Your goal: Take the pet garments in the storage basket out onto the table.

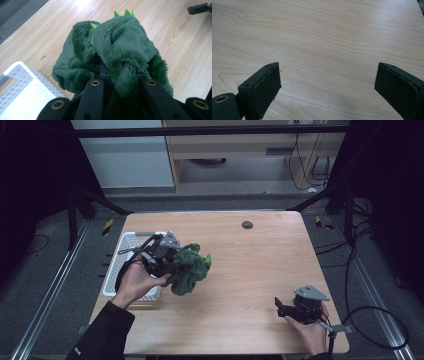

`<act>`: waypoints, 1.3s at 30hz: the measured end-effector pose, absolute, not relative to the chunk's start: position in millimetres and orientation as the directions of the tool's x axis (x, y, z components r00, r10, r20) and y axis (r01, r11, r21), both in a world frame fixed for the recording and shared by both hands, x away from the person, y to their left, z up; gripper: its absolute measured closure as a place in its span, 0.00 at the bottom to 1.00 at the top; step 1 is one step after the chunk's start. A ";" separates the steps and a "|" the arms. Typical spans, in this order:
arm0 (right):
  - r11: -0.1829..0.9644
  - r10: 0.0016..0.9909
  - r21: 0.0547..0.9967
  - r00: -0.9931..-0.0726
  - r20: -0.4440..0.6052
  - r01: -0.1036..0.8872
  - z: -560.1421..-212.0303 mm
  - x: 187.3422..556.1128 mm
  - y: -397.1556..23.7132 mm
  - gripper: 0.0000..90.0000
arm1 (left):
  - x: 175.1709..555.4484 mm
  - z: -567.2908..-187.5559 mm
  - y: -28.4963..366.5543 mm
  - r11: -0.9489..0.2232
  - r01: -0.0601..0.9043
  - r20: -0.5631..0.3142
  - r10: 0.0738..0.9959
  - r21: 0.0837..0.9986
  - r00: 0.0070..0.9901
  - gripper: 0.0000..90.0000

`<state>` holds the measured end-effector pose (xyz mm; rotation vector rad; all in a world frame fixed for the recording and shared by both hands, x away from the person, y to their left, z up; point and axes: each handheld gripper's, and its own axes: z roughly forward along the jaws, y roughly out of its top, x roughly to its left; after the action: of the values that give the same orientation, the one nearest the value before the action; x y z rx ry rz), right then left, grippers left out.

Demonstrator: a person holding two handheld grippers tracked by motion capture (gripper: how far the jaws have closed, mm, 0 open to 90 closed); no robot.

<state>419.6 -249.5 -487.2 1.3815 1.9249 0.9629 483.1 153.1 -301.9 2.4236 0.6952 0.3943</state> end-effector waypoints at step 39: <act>0.190 0.960 0.850 -0.274 -0.057 0.491 -484.3 418.3 -252.0 0.08 | 498.9 -373.9 82.1 -0.824 0.328 0.082 0.408 0.461 0.909 0.87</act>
<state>418.3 -252.0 -484.3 1.3571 1.8595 0.9866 498.9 82.1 -373.9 2.6237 0.5341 0.2449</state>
